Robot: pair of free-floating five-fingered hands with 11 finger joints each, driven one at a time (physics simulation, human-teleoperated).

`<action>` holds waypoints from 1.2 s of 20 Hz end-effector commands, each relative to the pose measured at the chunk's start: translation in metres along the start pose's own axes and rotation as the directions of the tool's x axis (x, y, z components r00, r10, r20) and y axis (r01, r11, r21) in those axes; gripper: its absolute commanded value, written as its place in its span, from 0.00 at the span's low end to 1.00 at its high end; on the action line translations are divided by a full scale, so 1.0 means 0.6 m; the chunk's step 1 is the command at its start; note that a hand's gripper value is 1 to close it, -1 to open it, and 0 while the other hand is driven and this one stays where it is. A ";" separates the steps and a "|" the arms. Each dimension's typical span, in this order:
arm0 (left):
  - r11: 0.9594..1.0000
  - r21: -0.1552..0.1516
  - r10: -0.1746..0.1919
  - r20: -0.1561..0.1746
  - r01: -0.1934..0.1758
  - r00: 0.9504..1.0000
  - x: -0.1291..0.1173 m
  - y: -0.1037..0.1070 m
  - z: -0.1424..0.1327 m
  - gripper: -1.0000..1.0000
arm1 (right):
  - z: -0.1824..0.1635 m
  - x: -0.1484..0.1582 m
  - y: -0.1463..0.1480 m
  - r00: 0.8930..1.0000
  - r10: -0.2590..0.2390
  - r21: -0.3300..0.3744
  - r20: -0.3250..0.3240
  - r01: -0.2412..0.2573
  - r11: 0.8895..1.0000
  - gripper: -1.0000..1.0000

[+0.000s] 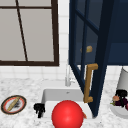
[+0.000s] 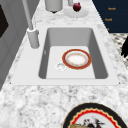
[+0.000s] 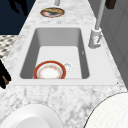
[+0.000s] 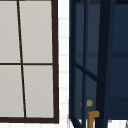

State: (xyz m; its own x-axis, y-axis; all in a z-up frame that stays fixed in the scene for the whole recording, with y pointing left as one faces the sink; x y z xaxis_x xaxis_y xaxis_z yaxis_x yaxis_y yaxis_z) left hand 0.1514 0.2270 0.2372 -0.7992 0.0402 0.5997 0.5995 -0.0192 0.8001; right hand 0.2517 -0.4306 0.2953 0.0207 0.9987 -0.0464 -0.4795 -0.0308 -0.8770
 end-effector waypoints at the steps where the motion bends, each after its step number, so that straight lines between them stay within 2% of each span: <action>1: 1.000 0.000 0.000 0.000 0.000 1.000 0.000 0.000 0.000 0.50 | -0.032 -0.013 0.035 1.000 0.026 -0.058 0.000 -0.026 0.998 1.00; 9: 1.000 0.000 0.000 0.000 0.000 1.000 0.000 0.000 0.000 0.50 | -0.110 -0.046 0.123 1.000 0.022 -0.053 0.012 -0.021 0.998 1.00; 12: 1.000 0.000 0.000 0.000 0.000 1.000 0.000 0.000 0.000 0.50 | -0.139 -0.056 0.154 0.998 0.054 -0.036 0.019 -0.053 0.998 1.00; 15: 1.000 0.000 0.000 0.000 0.000 1.000 0.000 0.000 0.000 0.50 | -0.171 -0.073 0.178 0.998 0.051 -0.038 0.030 -0.050 0.998 1.00; 22: 1.000 0.000 0.000 0.000 0.000 1.000 0.000 0.000 0.000 0.50 | -0.256 -0.099 0.200 0.999 0.029 -0.014 0.041 -0.028 0.999 1.00; 24: 1.000 0.000 0.000 0.000 0.000 1.000 0.000 0.000 0.000 0.50 | -0.272 -0.094 0.194 0.999 0.027 0.024 0.022 -0.027 0.999 1.00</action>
State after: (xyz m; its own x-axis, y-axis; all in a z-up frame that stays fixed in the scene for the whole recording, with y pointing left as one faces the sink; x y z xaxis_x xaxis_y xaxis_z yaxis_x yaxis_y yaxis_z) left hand 0.1514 0.2270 0.2372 -0.7992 0.0402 0.5997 0.5995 -0.0192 0.8001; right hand 0.3201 -0.4860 0.1303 0.0317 0.9978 -0.0579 -0.5173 -0.0331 -0.8551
